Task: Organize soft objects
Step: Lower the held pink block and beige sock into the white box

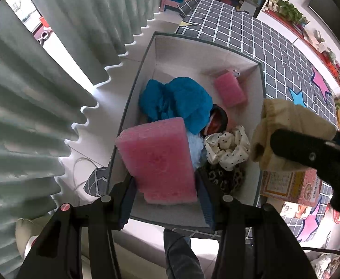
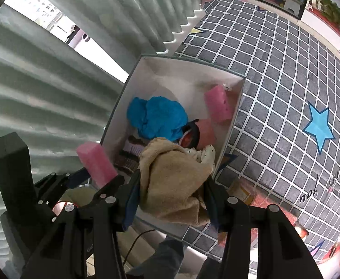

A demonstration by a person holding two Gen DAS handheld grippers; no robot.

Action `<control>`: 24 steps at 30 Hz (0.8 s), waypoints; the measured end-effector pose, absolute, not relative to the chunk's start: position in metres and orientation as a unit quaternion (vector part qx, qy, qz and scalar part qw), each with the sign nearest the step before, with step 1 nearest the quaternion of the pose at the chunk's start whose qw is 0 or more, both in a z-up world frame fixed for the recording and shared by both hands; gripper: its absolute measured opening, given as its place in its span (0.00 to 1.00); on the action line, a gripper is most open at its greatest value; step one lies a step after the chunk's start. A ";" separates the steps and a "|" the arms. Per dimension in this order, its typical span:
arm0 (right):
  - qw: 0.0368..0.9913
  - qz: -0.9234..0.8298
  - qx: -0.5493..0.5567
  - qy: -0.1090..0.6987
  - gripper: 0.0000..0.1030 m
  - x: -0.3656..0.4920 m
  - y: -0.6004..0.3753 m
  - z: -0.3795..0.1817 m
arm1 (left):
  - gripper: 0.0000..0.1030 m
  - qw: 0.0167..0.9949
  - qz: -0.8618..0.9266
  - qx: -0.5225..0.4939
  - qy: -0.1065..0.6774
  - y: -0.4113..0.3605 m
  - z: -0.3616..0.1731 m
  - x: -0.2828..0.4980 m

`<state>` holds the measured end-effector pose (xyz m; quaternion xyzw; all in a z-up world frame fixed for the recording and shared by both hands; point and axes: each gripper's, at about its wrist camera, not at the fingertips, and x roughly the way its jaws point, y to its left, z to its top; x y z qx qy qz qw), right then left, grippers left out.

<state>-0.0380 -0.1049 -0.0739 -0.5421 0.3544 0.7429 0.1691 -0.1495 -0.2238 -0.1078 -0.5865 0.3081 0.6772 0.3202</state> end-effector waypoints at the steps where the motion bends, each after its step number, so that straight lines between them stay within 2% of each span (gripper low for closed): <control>1: 0.169 0.743 -0.542 0.354 0.50 -0.039 -0.103 -0.075 | 0.52 0.320 0.677 -0.587 0.308 -0.223 -0.109 -0.150; 24: 0.179 0.733 -0.546 0.363 0.50 -0.044 -0.086 -0.087 | 0.52 0.310 0.667 -0.596 0.322 -0.203 -0.127 -0.153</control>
